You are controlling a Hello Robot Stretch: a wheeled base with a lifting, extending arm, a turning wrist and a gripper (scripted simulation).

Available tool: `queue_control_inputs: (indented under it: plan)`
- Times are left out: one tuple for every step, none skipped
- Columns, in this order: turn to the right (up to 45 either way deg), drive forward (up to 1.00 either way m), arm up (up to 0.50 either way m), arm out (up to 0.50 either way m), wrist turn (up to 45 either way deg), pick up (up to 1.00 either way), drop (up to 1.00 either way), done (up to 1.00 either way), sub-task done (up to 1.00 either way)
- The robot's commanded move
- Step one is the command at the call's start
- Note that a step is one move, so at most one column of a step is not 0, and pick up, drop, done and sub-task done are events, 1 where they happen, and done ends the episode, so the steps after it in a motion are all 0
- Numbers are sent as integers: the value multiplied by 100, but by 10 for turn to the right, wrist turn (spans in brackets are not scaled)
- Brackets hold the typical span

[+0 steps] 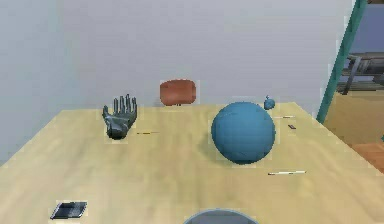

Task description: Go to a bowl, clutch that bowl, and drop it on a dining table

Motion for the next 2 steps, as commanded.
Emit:
queue_control_inputs:
  plan:
    - [-30, 0, 0, 0, 0, 0, 0, 0, 0]
    - [60, 0, 0, 0, 0, 0, 0, 0, 0]
